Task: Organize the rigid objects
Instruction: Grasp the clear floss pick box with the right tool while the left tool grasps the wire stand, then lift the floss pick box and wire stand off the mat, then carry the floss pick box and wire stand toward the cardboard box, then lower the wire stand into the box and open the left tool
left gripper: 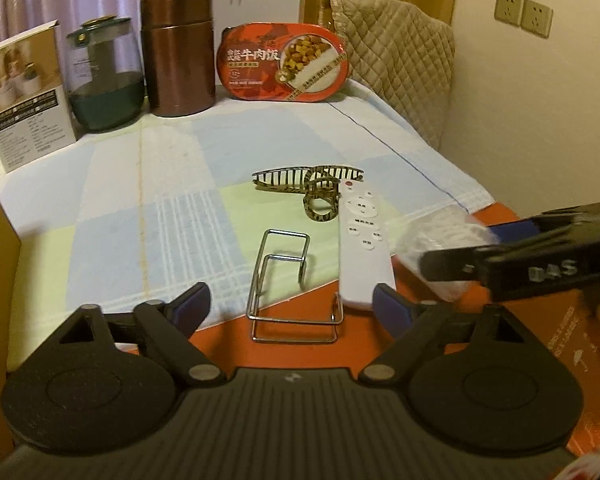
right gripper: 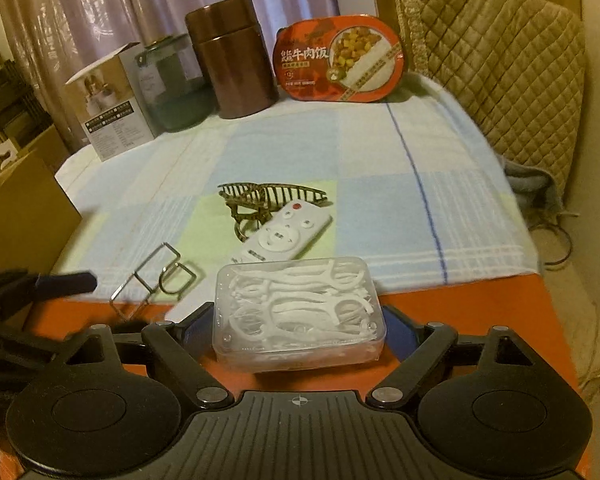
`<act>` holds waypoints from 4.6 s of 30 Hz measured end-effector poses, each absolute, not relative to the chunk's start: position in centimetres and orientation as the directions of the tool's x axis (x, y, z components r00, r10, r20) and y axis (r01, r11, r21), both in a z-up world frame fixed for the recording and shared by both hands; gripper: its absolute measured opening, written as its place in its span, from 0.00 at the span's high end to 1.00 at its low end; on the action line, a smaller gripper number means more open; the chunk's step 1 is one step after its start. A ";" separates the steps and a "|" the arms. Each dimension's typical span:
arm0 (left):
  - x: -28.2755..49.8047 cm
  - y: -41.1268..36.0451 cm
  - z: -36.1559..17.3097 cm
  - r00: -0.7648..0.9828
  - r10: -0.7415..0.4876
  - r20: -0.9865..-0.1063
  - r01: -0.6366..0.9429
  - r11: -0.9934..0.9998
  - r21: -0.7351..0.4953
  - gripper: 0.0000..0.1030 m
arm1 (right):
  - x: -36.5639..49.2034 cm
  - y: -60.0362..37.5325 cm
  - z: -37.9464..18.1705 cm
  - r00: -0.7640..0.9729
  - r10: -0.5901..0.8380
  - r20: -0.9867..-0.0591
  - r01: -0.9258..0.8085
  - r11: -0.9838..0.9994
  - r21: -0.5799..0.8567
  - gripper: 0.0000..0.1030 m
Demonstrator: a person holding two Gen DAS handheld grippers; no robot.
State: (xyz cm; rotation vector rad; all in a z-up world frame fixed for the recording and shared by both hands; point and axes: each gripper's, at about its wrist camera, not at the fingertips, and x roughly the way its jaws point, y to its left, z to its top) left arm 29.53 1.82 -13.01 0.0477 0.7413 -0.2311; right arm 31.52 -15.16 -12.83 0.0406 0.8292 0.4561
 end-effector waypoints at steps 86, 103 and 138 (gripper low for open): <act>7.8 8.0 3.0 0.801 -0.100 -0.591 0.045 0.993 -0.107 0.52 | 10.9 -11.1 2.5 0.657 0.421 -0.625 -0.471 0.877 0.095 0.19; 3.9 13.1 5.9 0.832 -0.030 -0.554 -0.034 0.994 -0.104 0.52 | 7.7 -4.0 4.1 0.606 0.512 -0.609 -0.584 0.806 0.097 0.19; 5.7 30.0 2.6 0.748 0.147 -0.647 -0.224 0.974 -0.037 0.52 | 10.1 13.9 0.7 0.436 0.624 -0.648 -0.751 0.649 0.119 0.19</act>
